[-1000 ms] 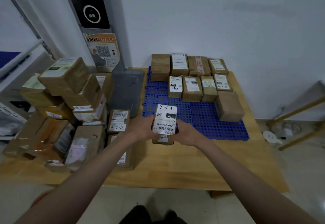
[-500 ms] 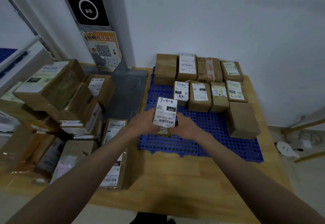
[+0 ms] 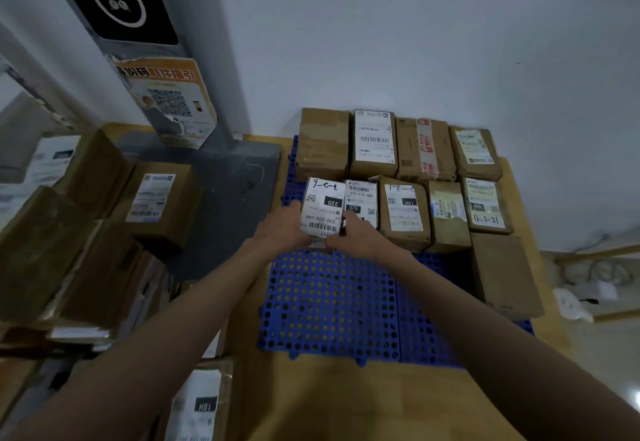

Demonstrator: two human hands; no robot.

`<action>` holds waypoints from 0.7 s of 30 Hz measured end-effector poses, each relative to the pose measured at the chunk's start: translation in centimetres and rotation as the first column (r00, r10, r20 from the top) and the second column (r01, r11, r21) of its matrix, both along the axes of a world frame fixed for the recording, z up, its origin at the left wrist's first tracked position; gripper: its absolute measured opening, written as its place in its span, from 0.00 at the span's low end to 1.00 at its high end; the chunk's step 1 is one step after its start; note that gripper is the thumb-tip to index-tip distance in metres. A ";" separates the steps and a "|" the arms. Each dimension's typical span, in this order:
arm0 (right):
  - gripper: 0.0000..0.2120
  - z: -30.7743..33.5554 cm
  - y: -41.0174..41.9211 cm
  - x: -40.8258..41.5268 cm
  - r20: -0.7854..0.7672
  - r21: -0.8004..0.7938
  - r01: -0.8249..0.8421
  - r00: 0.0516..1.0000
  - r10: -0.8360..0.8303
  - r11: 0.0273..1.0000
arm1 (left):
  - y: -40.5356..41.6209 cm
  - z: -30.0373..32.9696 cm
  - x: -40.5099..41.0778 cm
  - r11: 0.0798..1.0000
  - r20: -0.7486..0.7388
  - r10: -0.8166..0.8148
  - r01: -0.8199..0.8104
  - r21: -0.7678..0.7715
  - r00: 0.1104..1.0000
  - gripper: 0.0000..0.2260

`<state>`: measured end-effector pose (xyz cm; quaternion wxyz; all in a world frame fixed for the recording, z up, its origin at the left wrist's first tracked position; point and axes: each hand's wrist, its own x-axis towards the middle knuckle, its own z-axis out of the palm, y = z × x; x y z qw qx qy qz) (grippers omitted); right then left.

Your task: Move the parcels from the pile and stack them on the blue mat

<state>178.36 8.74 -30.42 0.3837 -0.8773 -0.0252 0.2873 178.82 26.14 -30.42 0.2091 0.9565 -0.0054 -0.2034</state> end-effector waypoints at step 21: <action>0.21 -7.1 -0.3 8.1 -0.015 -0.167 0.158 0.987 -0.163 0.973 | -2.0 -7.4 8.2 0.999 -0.164 -0.005 -0.002 -0.038 0.986 0.22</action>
